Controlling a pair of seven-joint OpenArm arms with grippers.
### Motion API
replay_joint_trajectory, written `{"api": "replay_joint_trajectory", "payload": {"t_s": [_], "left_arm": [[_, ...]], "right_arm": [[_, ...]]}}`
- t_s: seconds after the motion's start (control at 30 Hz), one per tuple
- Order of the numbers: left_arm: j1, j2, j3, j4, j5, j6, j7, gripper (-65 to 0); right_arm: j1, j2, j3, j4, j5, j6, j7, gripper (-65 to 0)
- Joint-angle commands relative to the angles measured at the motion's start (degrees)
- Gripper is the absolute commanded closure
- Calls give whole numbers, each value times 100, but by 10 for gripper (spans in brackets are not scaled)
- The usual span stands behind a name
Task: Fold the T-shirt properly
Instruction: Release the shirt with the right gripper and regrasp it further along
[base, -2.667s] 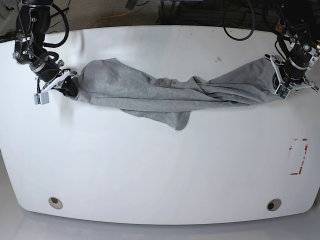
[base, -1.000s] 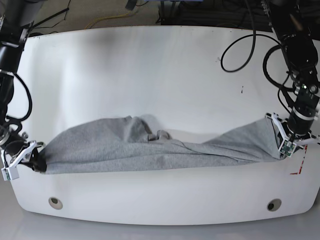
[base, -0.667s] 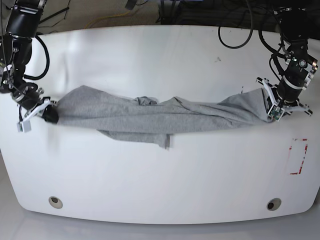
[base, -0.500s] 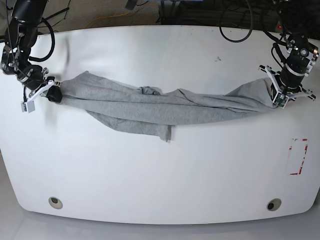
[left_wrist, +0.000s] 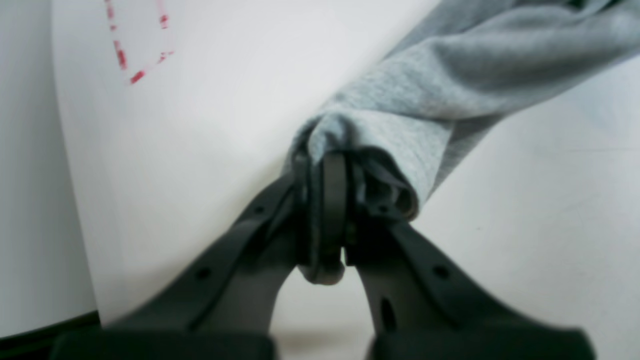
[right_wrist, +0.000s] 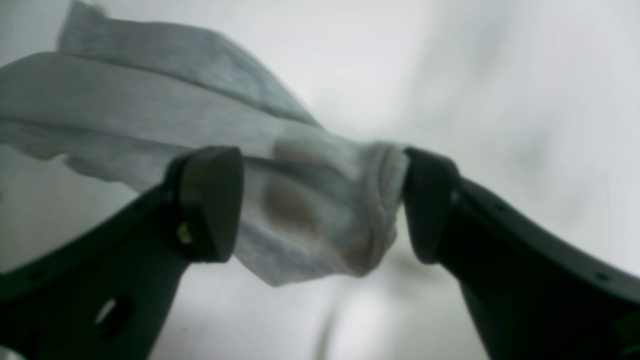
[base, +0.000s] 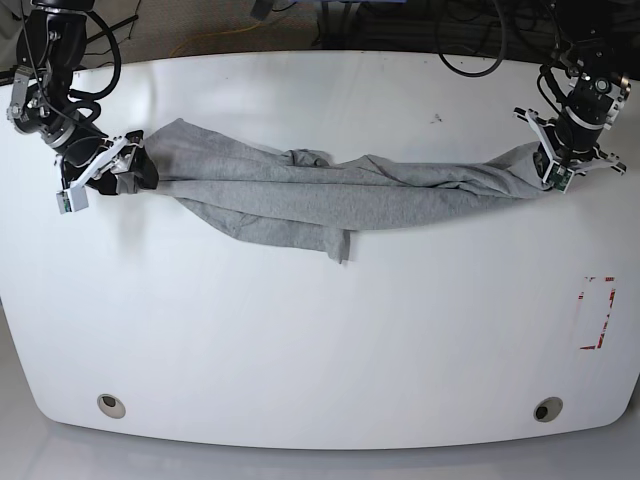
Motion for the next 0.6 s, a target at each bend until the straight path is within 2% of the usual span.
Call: {"api": "replay_joint_trajectory", "payload": {"t_s": [0.0, 0.17, 0.4, 0.5, 0.57], "left_arm": [[-19, -73, -41, 75, -9, 55, -122, 0], [-11, -64, -24, 75, -9, 55, -122, 0], [-2, -64, -32, 75, -9, 55, -122, 0], [-2, -64, -32, 75, -9, 55, -122, 0], [-2, -64, -32, 75, -9, 55, -122, 0]], "right_arm": [[83, 123, 26, 328, 106, 38, 121, -490], [620, 158, -317, 169, -70, 38, 113, -488], [1683, 96, -1618, -437, -1143, 46, 157, -488], [2176, -123, -2057, -868, -1573, 64, 165, -488], [2422, -167, -2260, -1176, -1872, 275, 165, -488]]}}
